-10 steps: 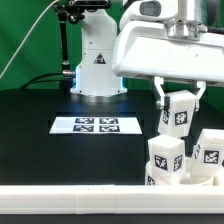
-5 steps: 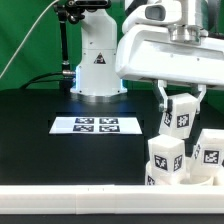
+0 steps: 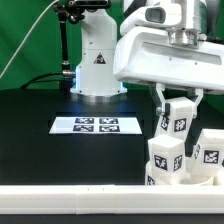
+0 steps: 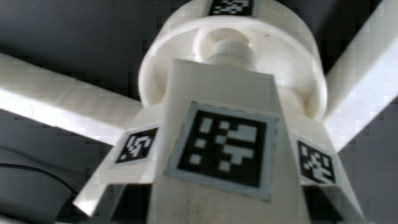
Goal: Assemble stool
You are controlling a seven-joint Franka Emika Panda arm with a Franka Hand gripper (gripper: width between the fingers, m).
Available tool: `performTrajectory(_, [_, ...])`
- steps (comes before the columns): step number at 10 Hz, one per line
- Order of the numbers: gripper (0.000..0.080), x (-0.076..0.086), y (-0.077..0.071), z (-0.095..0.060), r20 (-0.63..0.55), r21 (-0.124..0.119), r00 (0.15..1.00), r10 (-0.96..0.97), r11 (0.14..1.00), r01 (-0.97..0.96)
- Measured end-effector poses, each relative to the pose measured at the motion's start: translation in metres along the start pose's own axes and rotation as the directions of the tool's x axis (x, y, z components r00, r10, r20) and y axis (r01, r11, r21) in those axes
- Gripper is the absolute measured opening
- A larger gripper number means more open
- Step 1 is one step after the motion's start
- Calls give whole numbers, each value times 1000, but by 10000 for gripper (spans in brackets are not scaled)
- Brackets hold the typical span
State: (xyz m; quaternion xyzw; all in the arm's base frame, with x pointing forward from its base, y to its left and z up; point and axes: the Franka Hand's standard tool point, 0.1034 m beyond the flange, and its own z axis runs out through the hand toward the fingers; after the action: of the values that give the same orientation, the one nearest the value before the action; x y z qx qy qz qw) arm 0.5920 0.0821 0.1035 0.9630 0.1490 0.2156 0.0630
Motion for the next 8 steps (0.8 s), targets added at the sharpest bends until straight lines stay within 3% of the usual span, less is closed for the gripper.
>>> performTrajectory(8, [327,-3,-6,5,2,1,1000,-14,1000,14])
